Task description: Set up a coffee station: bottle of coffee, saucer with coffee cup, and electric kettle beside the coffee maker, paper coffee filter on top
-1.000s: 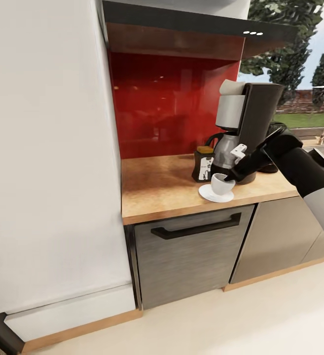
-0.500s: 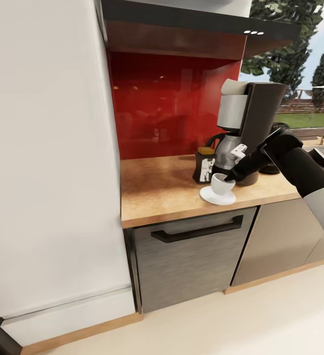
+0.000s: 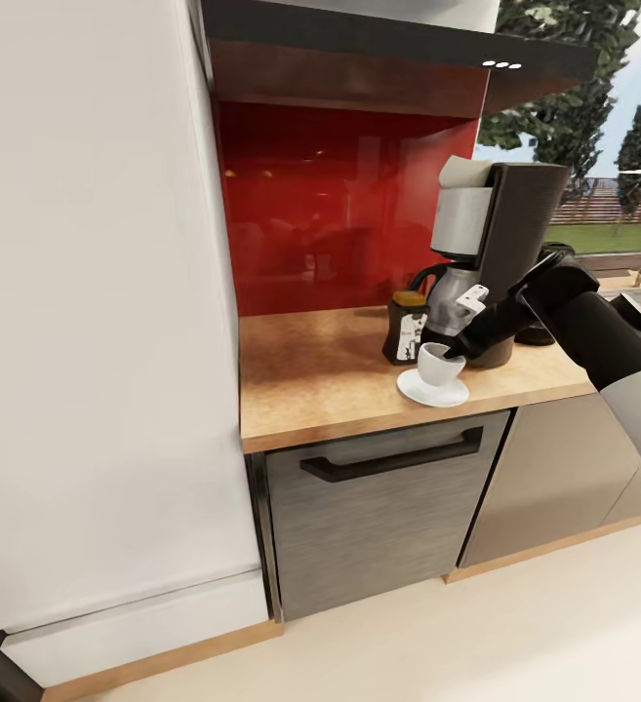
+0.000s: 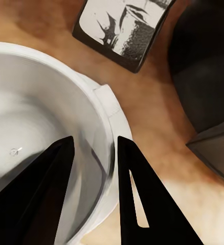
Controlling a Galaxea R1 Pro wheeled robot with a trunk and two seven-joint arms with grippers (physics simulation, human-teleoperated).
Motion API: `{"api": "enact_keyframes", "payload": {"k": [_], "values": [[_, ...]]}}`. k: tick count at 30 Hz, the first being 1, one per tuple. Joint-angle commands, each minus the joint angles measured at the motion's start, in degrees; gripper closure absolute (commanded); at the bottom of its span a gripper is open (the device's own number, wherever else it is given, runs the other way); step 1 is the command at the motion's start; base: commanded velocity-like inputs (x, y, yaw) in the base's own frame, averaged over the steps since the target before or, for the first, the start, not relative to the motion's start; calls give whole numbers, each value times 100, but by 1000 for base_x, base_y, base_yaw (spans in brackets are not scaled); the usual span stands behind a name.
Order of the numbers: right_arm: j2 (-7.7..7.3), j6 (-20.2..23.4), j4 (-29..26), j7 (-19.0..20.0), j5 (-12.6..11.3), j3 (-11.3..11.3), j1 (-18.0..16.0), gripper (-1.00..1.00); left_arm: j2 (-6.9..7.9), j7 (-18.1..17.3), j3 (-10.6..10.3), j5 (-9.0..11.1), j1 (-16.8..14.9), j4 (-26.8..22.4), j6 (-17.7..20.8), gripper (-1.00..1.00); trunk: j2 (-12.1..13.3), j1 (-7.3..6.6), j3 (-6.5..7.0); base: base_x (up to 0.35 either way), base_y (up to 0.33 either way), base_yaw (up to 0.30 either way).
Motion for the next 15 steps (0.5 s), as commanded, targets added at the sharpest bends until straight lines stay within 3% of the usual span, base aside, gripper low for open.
{"api": "enact_keyframes", "payload": {"k": [1, 15], "values": [[-4, 22, -8, 56, 60, 9, -6, 100, -1, -13, -1, -13, -4, 5, -35, -100, -3, -1, -6, 0, 0, 0], [-4, 19, -8, 56, 60, 7, -6, 100, -4, -13, -1, -14, -4, 5, -35, -100, -323, 175, -149, 0, 0, 0]]}}
